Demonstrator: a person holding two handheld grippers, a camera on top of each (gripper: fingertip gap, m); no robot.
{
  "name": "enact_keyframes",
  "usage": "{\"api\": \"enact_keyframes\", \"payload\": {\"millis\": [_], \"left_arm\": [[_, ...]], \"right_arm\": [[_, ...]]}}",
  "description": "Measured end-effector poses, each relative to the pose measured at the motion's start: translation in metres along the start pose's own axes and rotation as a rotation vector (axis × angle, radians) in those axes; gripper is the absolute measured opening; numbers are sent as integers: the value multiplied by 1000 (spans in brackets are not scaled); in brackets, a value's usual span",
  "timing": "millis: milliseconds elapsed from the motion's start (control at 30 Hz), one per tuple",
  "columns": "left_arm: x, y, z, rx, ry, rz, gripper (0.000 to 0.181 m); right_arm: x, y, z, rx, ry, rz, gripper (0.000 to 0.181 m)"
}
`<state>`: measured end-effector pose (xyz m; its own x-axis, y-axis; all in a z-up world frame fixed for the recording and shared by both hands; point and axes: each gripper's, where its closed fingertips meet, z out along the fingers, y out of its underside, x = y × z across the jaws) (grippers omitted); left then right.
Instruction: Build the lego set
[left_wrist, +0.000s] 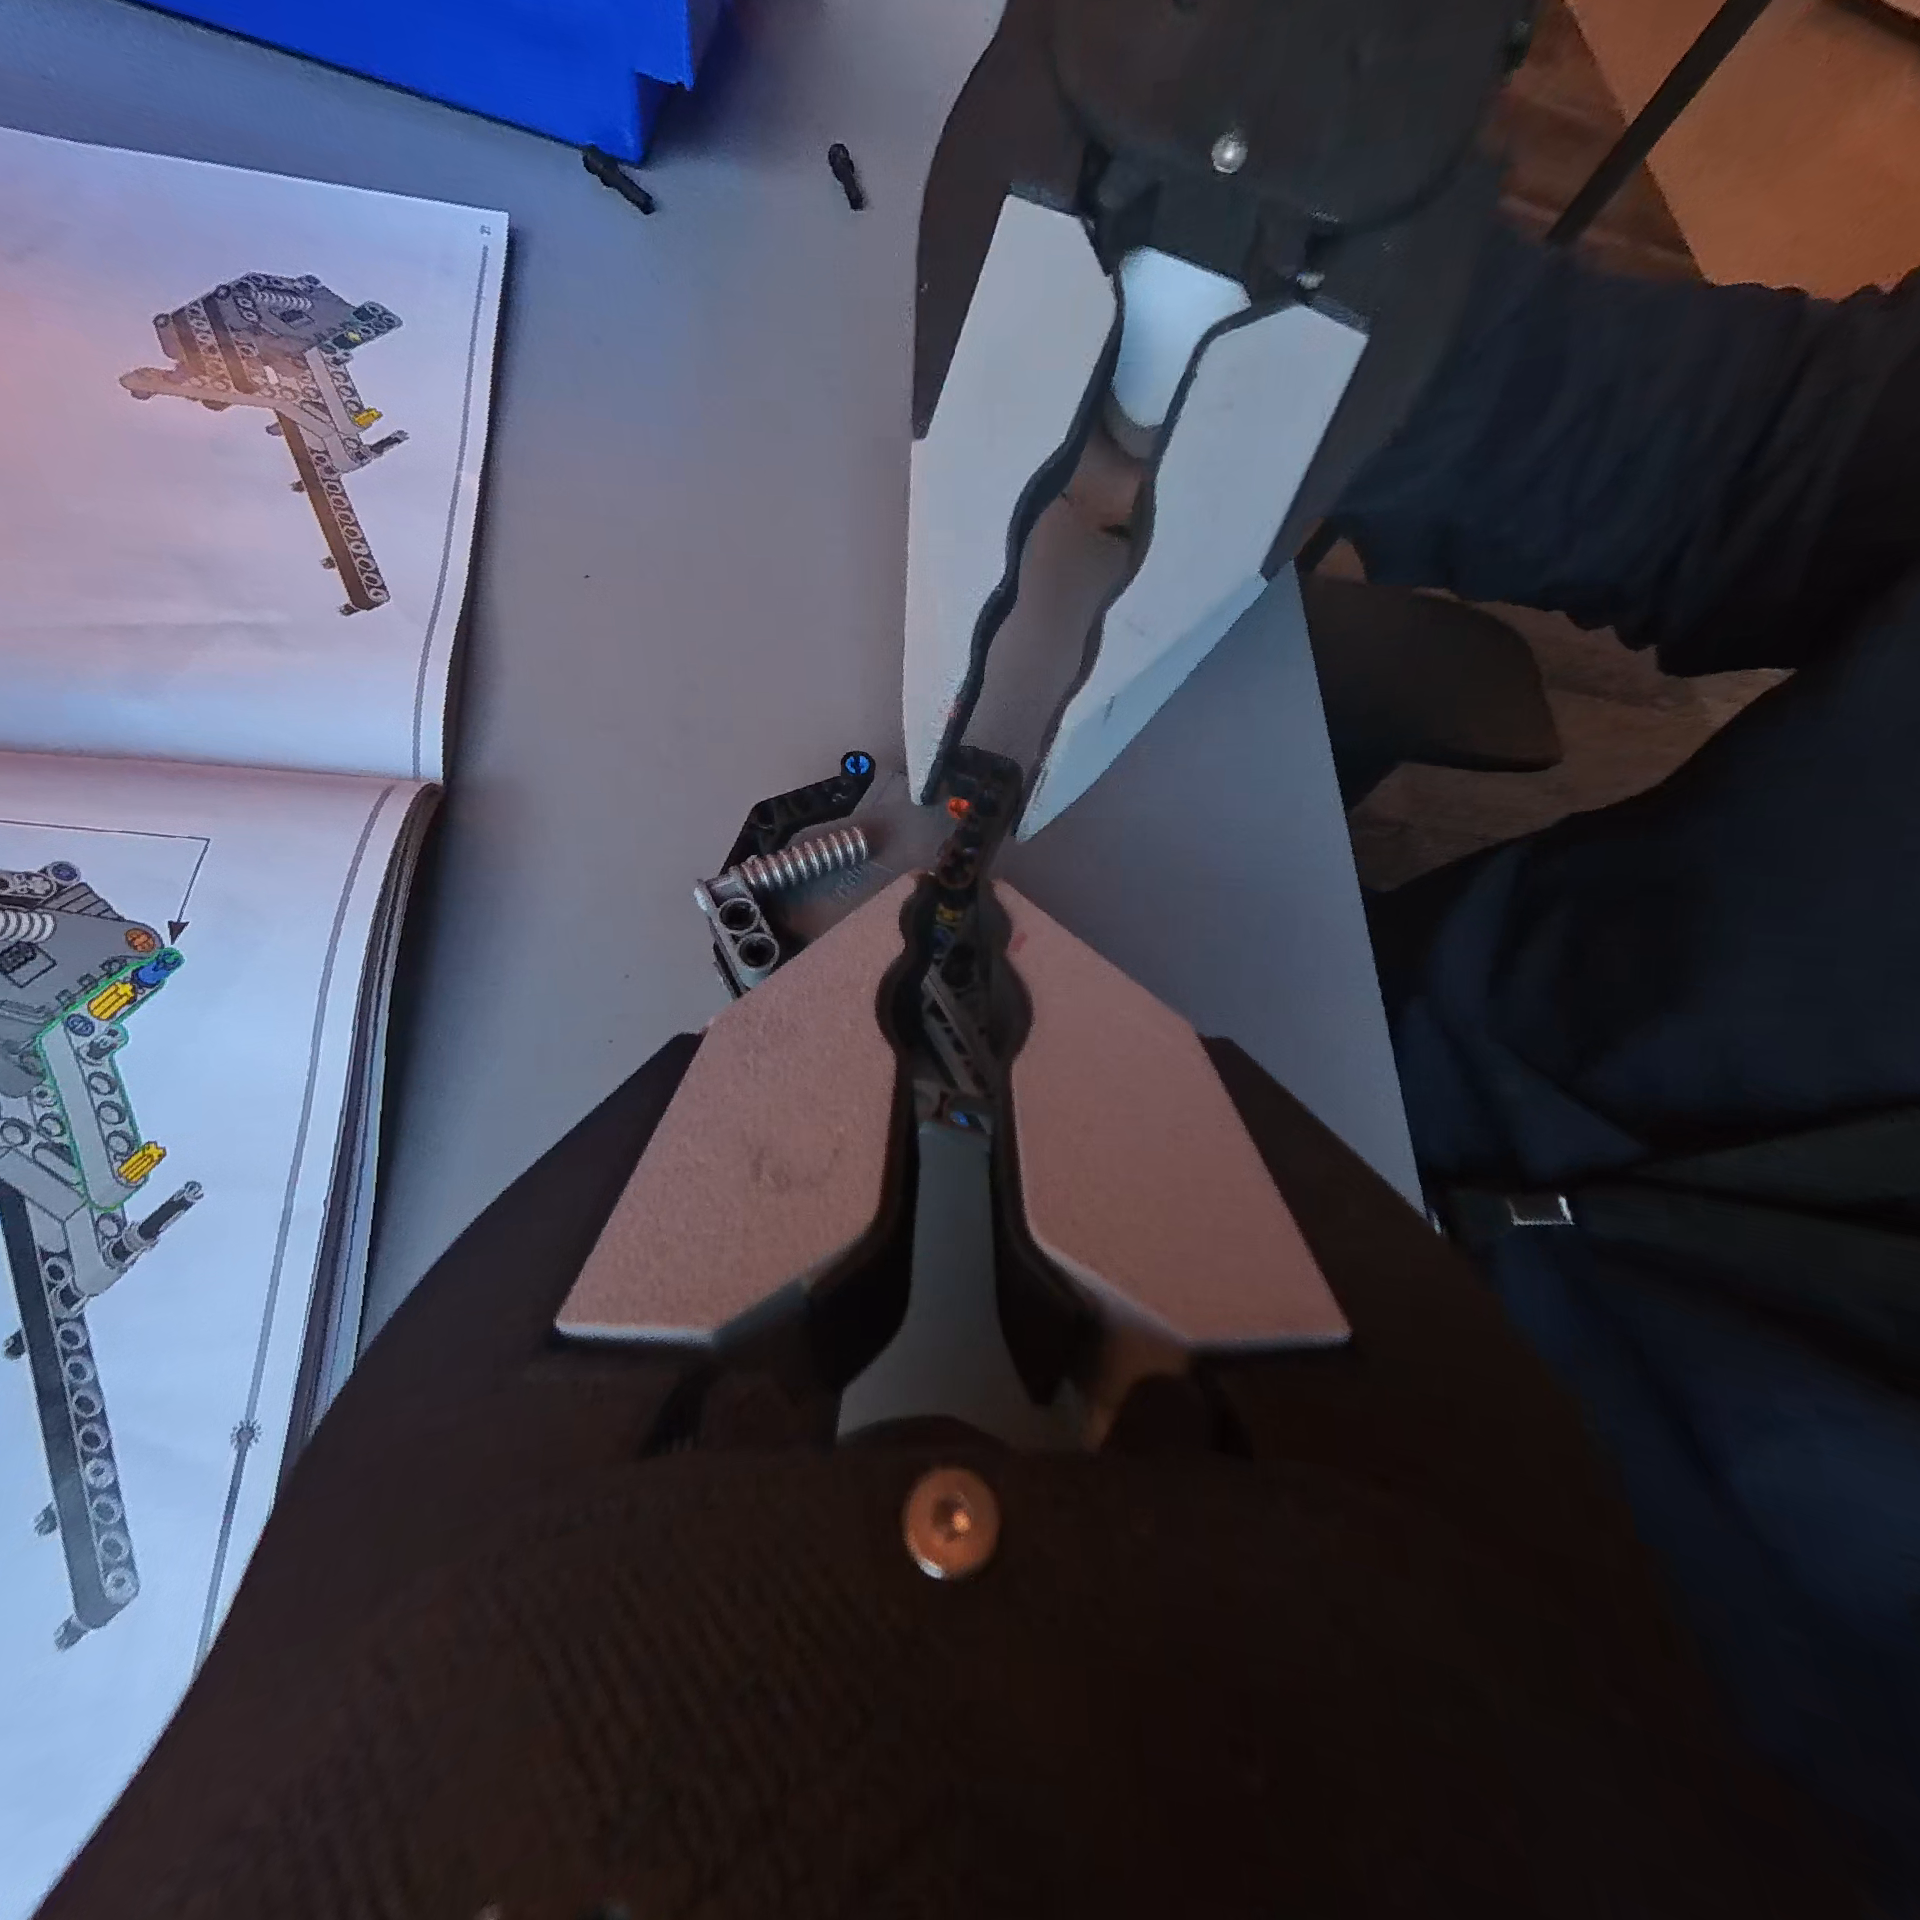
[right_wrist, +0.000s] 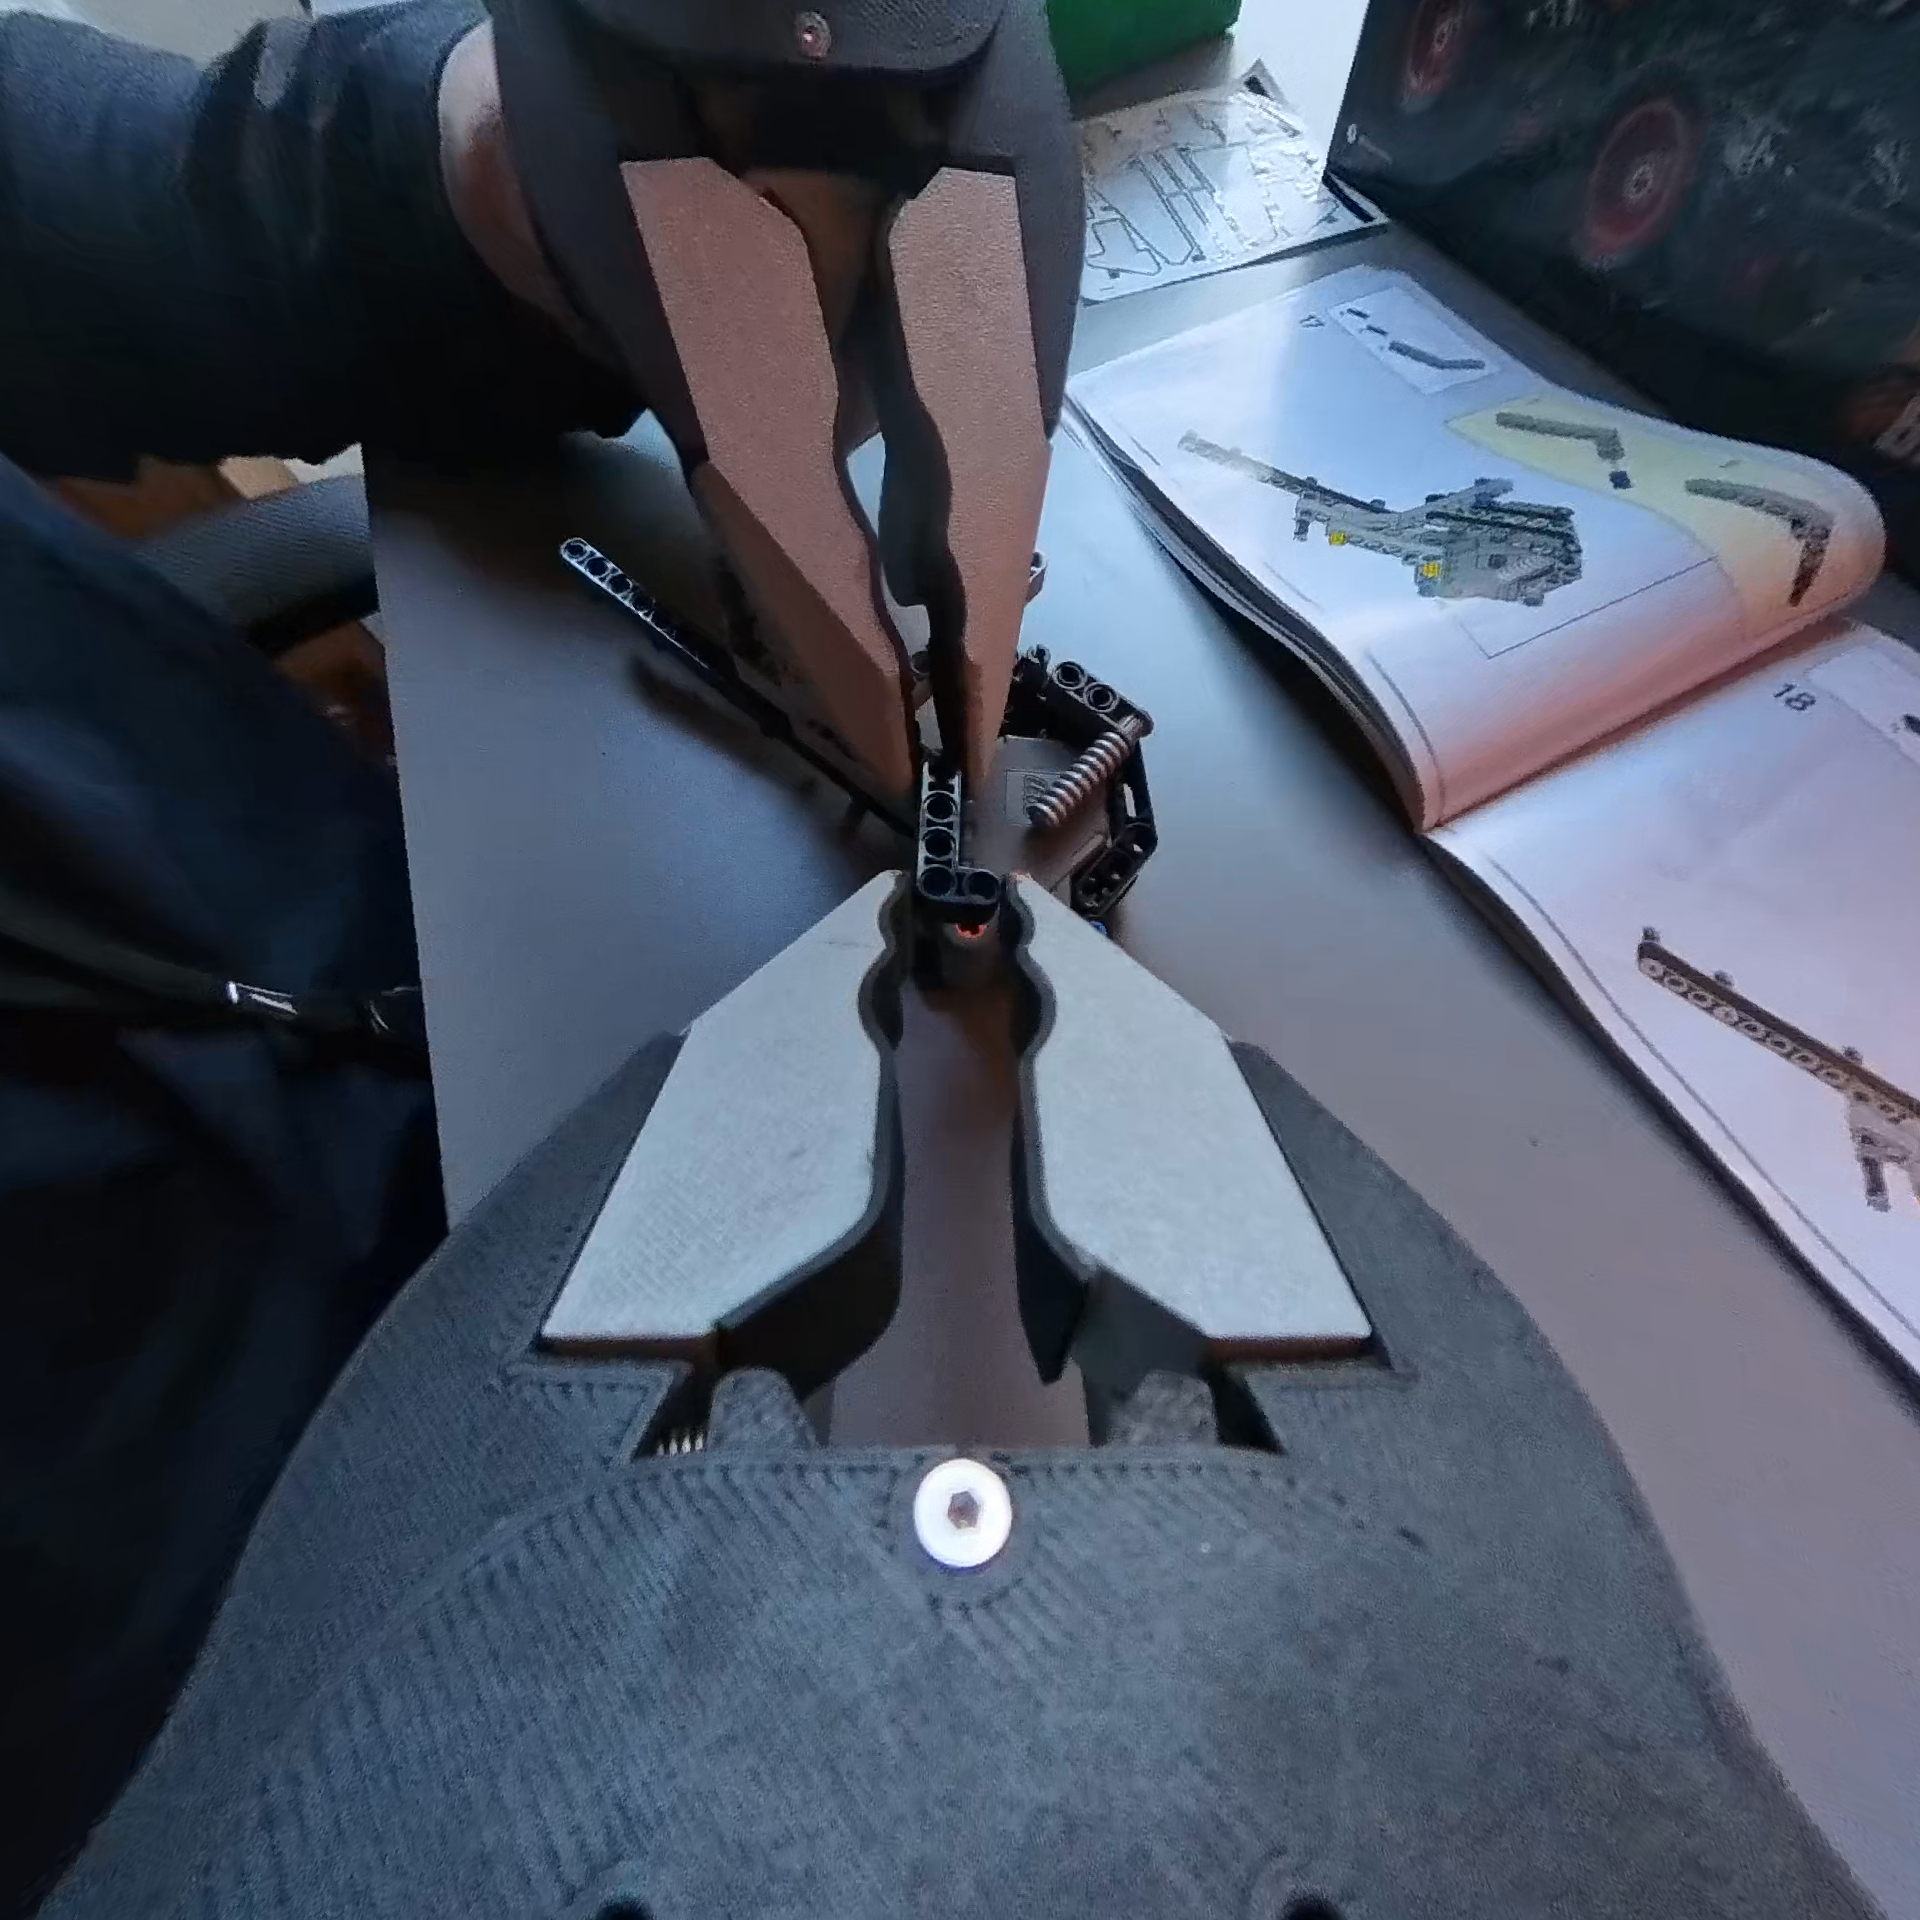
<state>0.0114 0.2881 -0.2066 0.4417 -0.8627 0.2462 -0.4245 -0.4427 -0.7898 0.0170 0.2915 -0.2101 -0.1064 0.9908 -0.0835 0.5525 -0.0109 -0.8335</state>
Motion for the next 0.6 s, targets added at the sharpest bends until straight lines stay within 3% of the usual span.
{"api": "enact_keyframes", "payload": {"millis": [133,233,600], "left_arm": [[1,0,1,-4,-2,10,5],[2,0,0,-5,2,9,5],[2,0,1,-5,3,9,5]], "right_arm": [[-2,-5,-4,0,-14,-16,21],[-1,-5,-4,-17,-21,-14,14],[-1,-9,-9,-159,-28,-139,12]]}}
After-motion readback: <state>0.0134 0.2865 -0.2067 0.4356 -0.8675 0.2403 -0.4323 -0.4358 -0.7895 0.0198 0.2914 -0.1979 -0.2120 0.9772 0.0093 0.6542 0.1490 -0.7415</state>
